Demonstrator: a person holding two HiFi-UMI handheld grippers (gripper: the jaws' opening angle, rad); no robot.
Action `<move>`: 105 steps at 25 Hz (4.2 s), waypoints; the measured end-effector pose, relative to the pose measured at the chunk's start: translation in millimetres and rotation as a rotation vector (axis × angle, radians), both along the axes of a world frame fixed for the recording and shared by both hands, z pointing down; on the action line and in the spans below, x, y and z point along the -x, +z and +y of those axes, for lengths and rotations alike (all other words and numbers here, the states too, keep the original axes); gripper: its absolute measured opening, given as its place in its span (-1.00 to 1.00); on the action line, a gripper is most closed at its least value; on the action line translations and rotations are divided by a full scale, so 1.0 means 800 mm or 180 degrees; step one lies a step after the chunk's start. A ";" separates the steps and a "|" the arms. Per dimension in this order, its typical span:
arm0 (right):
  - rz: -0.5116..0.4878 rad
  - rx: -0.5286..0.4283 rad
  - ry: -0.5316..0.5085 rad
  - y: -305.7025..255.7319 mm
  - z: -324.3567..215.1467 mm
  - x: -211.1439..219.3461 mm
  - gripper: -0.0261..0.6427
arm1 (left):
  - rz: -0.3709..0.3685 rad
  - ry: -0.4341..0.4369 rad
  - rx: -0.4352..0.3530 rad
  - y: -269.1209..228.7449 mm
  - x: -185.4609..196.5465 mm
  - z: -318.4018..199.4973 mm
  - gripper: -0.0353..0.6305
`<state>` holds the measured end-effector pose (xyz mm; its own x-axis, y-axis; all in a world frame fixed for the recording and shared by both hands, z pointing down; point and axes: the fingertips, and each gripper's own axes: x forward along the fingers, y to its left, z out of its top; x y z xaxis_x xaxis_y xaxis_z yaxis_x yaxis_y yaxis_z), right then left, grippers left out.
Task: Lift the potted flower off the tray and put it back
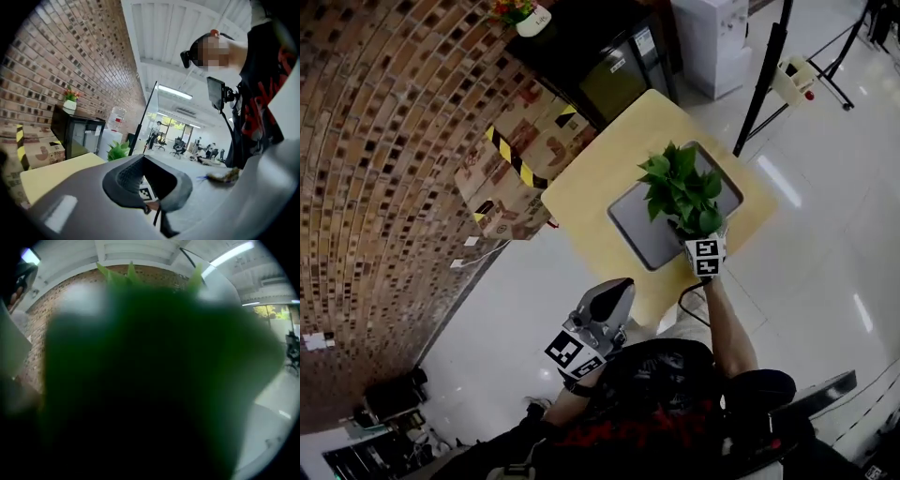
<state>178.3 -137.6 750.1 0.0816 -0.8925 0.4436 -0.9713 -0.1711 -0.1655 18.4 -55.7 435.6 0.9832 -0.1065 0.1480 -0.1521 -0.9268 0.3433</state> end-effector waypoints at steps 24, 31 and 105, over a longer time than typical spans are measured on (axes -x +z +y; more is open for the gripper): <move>-0.0177 -0.1194 -0.1218 -0.240 0.045 0.062 0.47 | 0.0467 -0.1918 -0.0431 -0.039 0.111 0.147 -0.91; -0.0257 -0.2402 -0.1646 -0.480 0.089 0.060 0.47 | 0.0475 -0.1927 -0.0644 -0.091 0.086 0.145 -0.92; 0.0531 -0.1271 -0.2882 -0.368 0.274 0.180 -0.73 | 0.0180 -0.1582 0.0073 0.139 -0.008 0.187 -0.92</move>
